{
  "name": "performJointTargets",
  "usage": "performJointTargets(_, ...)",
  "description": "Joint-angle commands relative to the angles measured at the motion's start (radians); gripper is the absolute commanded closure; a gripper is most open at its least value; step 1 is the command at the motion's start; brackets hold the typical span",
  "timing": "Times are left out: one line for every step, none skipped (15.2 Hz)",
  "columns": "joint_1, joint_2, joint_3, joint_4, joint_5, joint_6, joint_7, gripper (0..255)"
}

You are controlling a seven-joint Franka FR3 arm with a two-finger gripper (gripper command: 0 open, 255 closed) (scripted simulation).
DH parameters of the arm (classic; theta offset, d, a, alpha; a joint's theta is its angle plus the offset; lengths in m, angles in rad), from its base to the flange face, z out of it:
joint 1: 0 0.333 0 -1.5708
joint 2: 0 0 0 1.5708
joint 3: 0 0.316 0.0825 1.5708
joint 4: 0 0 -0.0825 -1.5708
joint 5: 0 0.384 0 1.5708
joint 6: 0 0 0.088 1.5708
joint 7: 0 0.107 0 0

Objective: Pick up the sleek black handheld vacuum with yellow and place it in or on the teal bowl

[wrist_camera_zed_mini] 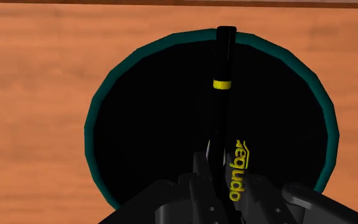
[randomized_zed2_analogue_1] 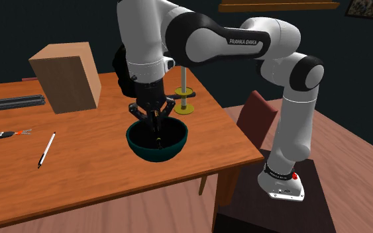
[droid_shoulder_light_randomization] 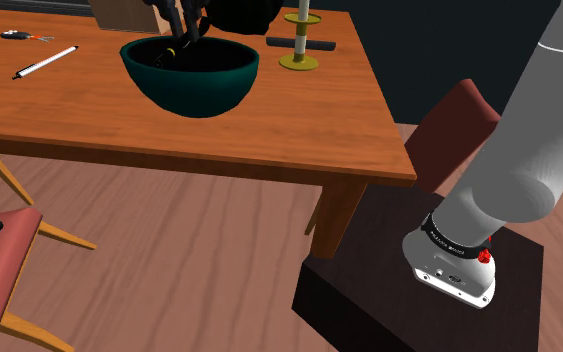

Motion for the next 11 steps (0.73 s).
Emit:
performJointTargets(-0.004,-0.006,-0.001,-0.013,0.004,0.009,-0.002,255)
performJointTargets(-0.004,-0.006,-0.001,-0.013,0.004,0.009,-0.002,255)
performJointTargets(-0.004,-0.006,-0.001,-0.013,0.004,0.009,-0.002,255)
performJointTargets(-0.004,-0.006,-0.001,-0.013,0.004,0.009,-0.002,255)
performJointTargets(-0.004,-0.006,-0.001,-0.013,0.004,0.009,-0.002,255)
performJointTargets(-0.004,-0.006,-0.001,-0.013,0.004,0.009,-0.002,255)
performJointTargets(-0.004,-0.006,-0.001,-0.013,0.004,0.009,-0.002,0)
performJointTargets(-0.004,-0.006,-0.001,-0.013,0.004,0.009,-0.002,0)
performJointTargets(-0.004,-0.006,-0.001,-0.013,0.004,0.009,-0.002,0)
performJointTargets(-0.004,-0.006,-0.001,-0.013,0.004,0.009,-0.002,0)
performJointTargets(-0.004,-0.006,-0.001,-0.013,0.004,0.009,-0.002,0)
